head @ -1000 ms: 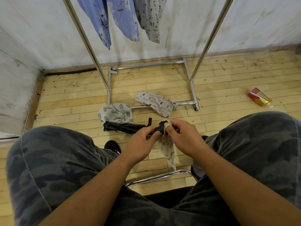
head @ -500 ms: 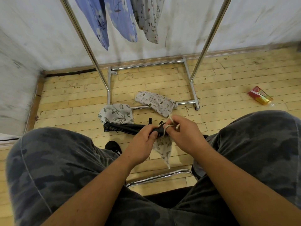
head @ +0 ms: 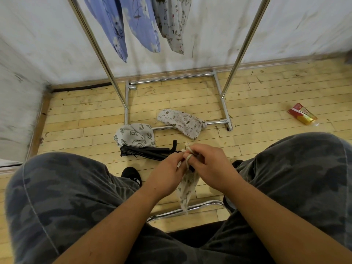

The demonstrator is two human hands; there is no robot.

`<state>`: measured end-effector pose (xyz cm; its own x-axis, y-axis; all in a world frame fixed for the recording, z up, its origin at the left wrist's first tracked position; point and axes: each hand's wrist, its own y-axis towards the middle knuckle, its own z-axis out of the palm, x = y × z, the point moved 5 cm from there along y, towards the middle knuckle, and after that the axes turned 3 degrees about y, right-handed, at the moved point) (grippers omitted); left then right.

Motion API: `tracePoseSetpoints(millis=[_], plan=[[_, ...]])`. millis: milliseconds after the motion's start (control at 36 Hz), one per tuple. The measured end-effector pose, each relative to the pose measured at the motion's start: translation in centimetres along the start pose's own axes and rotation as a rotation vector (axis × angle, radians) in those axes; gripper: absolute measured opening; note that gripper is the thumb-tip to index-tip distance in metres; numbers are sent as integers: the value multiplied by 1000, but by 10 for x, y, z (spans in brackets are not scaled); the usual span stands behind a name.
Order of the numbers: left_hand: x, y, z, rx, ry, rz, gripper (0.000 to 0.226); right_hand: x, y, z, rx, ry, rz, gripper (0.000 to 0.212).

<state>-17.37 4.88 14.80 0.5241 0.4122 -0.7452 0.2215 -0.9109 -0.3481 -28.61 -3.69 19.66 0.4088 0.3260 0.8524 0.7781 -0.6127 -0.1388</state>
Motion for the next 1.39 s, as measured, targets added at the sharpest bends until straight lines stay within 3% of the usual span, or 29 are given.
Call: tracePoseSetpoints(millis=[278, 417, 556, 639, 722, 806, 917, 1056, 1250, 1389], plan=[[10, 7, 0, 44, 9, -86, 26, 1, -2, 1, -58, 95, 57, 18], [9, 6, -2, -6, -79, -45, 21, 2, 0, -6, -146, 250, 199, 27], [3, 3, -2, -11, -57, 16, 22, -4, 1, -6, -86, 129, 257, 23], [7, 5, -1, -20, -112, -38, 23, -4, 0, -1, -49, 33, 232, 23], [14, 7, 2, -15, -253, -126, 54, -7, 1, 1, -46, -23, 247, 29], [19, 9, 7, 22, -199, -126, 90, -10, 3, -1, -60, 13, 270, 35], [23, 7, 14, 100, -81, -125, 105, -9, 4, 0, -48, 79, 284, 30], [22, 11, 19, 115, -53, -122, 80, -6, 4, 9, 27, 226, 313, 24], [10, 19, 18, 50, -37, 8, 22, -2, 1, 15, 98, 317, 378, 20], [0, 18, 21, 43, -43, 51, 13, -2, -5, 14, 186, 384, 493, 25]])
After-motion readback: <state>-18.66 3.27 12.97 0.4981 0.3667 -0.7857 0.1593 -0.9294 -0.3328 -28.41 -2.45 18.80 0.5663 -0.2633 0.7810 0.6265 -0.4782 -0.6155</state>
